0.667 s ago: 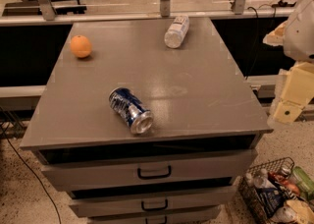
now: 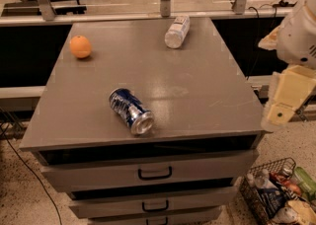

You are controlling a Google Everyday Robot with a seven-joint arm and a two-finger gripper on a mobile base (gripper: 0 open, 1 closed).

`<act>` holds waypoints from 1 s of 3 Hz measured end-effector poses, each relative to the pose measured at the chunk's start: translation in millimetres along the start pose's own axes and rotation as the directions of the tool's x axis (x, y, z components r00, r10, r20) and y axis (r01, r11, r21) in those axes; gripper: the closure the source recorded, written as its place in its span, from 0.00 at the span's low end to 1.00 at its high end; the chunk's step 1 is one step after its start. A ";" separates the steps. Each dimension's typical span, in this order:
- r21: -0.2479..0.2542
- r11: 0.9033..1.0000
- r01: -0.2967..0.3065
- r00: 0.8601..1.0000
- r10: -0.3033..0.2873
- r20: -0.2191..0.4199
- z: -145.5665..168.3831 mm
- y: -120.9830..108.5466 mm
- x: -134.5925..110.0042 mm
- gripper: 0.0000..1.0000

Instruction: Pick pepsi can

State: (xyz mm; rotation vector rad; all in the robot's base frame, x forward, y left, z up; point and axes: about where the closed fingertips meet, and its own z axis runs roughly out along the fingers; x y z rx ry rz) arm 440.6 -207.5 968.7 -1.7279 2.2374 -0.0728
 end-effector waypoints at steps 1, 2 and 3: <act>-0.053 0.999 -0.010 0.999 0.012 0.043 25.3 9.5 -33.8 0.00; -0.142 0.989 -0.039 0.987 0.061 0.150 42.8 24.6 -103.9 0.00; -0.199 0.978 -0.062 0.970 0.106 0.219 47.3 38.7 -151.6 0.00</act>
Offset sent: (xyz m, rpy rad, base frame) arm 0.0186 0.1613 -0.0293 0.2982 0.1594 0.0044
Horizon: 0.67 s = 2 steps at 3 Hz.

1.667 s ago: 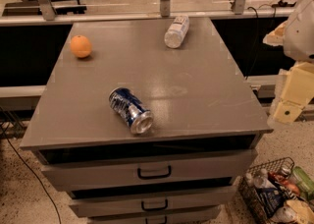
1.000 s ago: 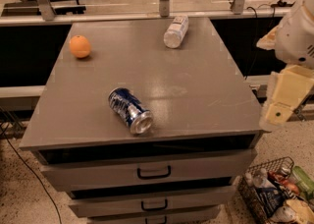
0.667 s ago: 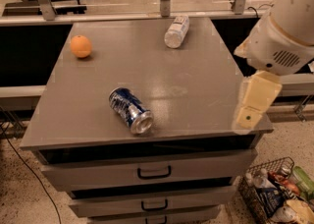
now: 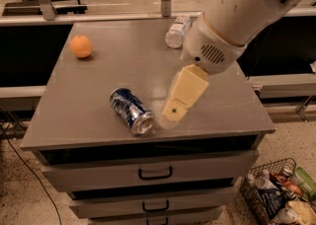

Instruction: Pick pepsi can

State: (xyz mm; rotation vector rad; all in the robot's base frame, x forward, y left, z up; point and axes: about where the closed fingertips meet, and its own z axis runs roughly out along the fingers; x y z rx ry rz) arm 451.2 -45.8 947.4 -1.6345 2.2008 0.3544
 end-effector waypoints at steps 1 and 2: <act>0.018 1.000 -0.017 1.000 0.017 0.021 29.7 12.6 -31.9 0.00; 0.063 0.997 -0.045 0.999 0.045 0.004 70.3 8.7 -46.9 0.00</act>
Offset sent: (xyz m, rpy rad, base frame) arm 0.0380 0.1026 -0.0867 -0.0551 -0.0657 -0.1437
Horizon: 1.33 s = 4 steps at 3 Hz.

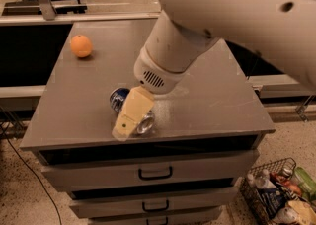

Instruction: Pick pepsi can

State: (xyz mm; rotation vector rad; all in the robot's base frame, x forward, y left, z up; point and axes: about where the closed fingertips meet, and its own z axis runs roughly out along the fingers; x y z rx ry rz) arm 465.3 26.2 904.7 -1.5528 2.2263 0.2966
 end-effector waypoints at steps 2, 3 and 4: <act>0.065 0.995 -0.074 0.992 0.080 -0.094 62.5 -20.5 -11.5 0.16; 0.093 0.991 -0.096 0.987 0.107 -0.121 78.5 -25.6 -19.8 0.46; 0.112 0.990 -0.089 0.988 0.102 -0.120 83.0 -31.3 -25.3 0.70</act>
Offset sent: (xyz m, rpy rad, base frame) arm 0.0545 0.0432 -0.0767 -0.1476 0.0479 -0.1674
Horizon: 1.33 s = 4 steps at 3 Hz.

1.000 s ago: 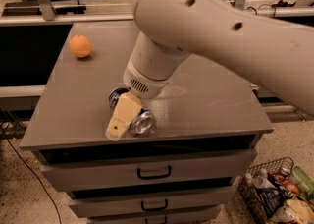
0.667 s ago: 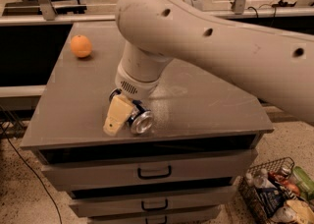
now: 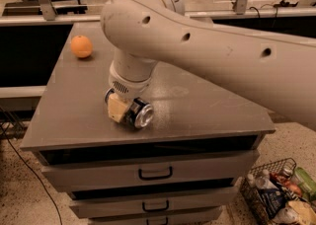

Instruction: Pick pepsi can

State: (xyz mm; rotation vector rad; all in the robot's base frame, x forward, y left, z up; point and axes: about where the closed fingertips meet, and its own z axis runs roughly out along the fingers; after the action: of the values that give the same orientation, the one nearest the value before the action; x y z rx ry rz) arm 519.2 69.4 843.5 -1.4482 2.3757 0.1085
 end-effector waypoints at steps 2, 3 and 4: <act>0.026 0.996 0.087 0.991 -0.089 0.104 -32.6 -25.3 -16.2 1.00; -0.026 0.986 0.162 0.964 -0.152 0.218 -55.3 -34.2 -30.8 1.00; -0.101 0.968 0.230 0.909 -0.177 0.378 -78.2 -44.0 -42.1 1.00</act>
Offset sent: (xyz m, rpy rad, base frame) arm 0.0306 -0.0081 0.0684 0.1292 -0.1366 0.2225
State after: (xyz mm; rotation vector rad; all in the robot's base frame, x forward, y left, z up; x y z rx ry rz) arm 554.8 64.9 935.9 -1.5736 1.9374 0.4640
